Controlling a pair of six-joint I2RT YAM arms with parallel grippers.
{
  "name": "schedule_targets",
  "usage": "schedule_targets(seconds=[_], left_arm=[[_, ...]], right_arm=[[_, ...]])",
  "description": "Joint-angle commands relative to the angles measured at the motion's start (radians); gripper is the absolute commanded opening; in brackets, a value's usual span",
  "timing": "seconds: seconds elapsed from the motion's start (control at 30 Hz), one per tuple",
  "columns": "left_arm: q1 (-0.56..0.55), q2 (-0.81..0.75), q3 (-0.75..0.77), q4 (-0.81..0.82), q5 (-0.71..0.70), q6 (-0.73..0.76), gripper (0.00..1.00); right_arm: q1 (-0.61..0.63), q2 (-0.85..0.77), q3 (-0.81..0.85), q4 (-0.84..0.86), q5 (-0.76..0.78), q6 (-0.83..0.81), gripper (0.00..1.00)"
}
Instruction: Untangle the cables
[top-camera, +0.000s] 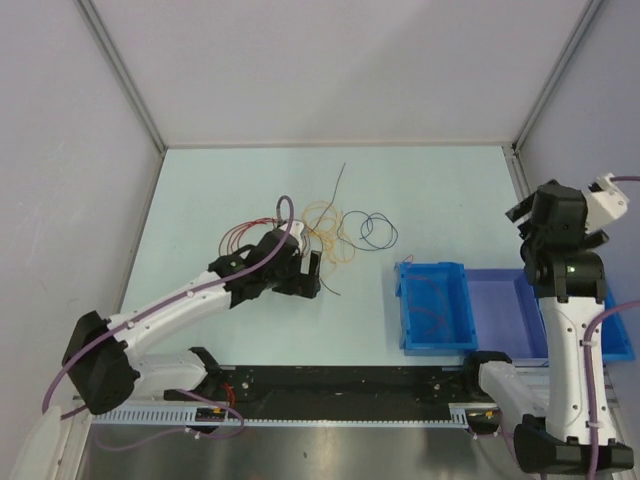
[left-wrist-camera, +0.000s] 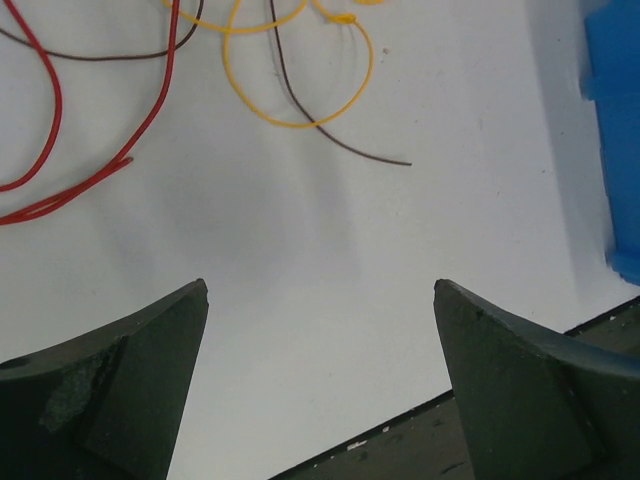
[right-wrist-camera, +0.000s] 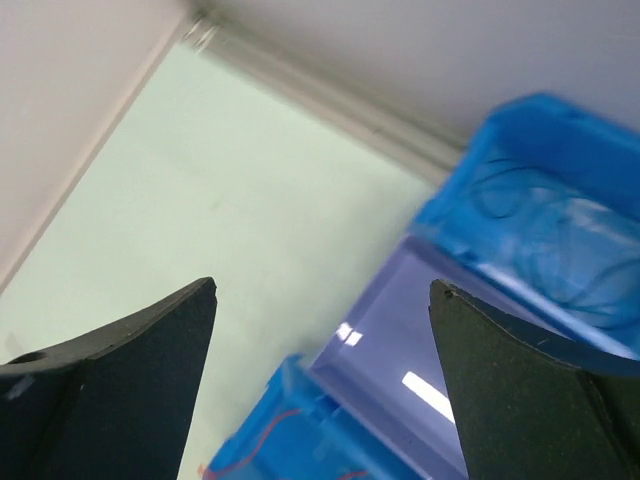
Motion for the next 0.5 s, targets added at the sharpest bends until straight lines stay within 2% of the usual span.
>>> schedule_targets(seconds=[0.0, 0.1, 0.2, 0.47], left_arm=[[-0.004, 0.082, 0.105, 0.091, 0.042, -0.014, 1.00], [-0.006, 0.163, 0.159, 0.108, 0.060, -0.015, 0.97], [-0.018, 0.227, 0.226, 0.119, 0.062, 0.003, 0.94], [-0.046, 0.490, 0.441, 0.105, 0.036, 0.073, 0.92]], right_arm=[[0.190, 0.019, 0.029, 0.116, -0.084, -0.075, 0.93], [0.332, 0.050, 0.029, 0.162, -0.116, -0.106, 0.94], [0.422, 0.091, 0.029, 0.187, -0.127, -0.109, 0.95], [0.509, 0.148, 0.017, 0.231, -0.202, -0.124, 0.99]])
